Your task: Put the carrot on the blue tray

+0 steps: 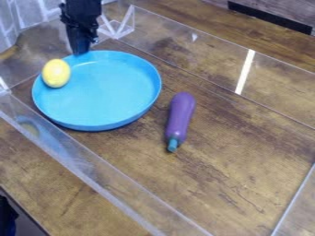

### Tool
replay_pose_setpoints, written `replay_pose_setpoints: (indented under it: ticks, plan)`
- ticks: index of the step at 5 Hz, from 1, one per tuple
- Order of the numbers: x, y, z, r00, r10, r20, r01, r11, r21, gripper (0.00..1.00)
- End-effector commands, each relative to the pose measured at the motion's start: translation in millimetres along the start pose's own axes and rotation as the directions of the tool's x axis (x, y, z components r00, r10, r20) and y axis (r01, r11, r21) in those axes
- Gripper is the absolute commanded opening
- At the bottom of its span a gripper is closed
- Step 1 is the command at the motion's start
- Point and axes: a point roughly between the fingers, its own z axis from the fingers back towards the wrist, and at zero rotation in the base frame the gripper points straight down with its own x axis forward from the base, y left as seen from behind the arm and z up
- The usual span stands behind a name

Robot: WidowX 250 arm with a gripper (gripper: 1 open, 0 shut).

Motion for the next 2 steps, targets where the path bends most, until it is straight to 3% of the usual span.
replay_pose_setpoints:
  ticks: [1,2]
  plan:
    - [12.9,10.3,15.3,0.999,0.03,0.046,-0.032,0.998,0.05,0.0]
    - [22.6,7.3,14.2,0.999,0.024,0.045,-0.027,0.998,0.057,0.0]
